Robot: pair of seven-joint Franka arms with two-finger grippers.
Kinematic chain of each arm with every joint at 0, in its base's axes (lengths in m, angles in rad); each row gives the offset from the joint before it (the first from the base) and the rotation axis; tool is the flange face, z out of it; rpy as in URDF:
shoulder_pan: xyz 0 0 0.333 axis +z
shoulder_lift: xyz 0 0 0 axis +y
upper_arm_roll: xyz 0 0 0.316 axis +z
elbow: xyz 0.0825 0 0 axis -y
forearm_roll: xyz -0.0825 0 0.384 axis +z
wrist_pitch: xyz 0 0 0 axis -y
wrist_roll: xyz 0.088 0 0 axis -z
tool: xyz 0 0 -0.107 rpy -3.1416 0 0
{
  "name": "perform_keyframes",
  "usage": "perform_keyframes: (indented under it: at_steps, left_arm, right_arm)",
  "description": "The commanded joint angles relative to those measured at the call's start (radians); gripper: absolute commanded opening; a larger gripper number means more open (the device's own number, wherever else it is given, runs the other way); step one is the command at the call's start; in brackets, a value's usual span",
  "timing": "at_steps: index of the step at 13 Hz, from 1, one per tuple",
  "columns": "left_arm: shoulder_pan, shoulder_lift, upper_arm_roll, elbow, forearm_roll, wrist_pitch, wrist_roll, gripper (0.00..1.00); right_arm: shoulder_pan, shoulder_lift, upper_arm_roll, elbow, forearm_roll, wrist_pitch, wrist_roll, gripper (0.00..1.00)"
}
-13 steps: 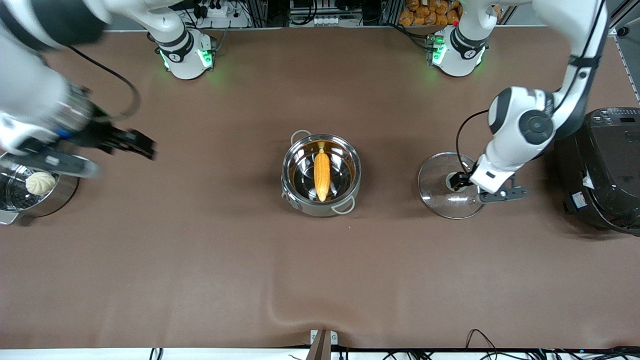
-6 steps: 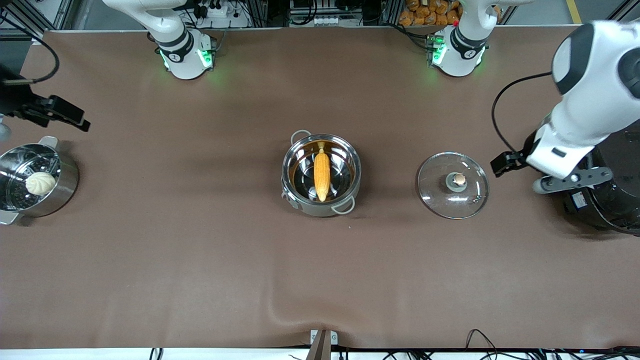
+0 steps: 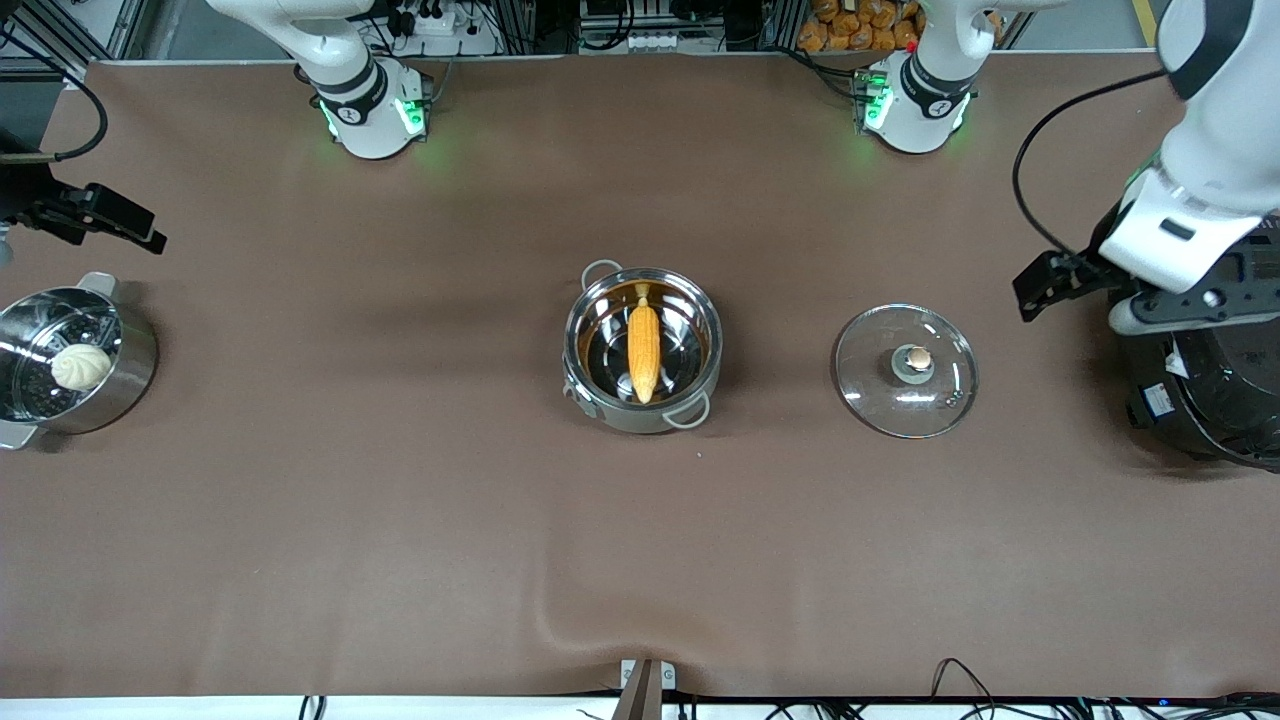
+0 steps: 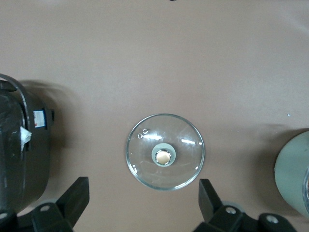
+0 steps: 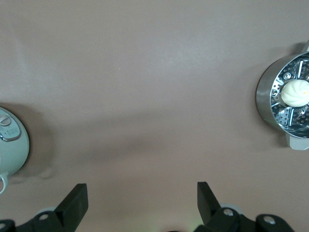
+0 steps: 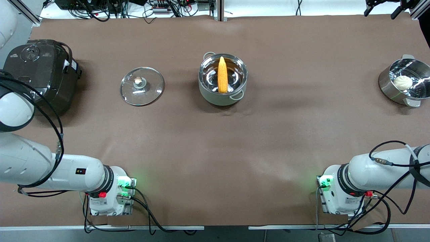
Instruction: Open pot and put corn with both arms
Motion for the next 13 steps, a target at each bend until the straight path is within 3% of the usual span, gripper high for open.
perform_keyframes:
  at_steps: [1,4,8,13]
  left_arm:
    - [0.006,0.030,-0.004,0.088,-0.031,-0.074,0.023,1.00]
    - [0.111,0.021,-0.127,0.088,-0.032,-0.099,0.025,1.00]
    - [0.106,0.006,-0.103,0.080,-0.031,-0.114,0.031,1.00]
    - [0.087,-0.004,-0.072,0.072,-0.034,-0.125,0.040,1.00]
  right_arm:
    - [-0.004,-0.036,0.010,-0.034,-0.079,0.005,-0.011,1.00]
    - [0.002,-0.035,0.013,-0.011,-0.083,-0.081,-0.010,1.00]
    - [0.008,-0.039,0.013,0.007,-0.020,-0.121,0.001,1.00]
    - [-0.019,-0.048,0.013,0.004,-0.005,-0.136,0.006,1.00]
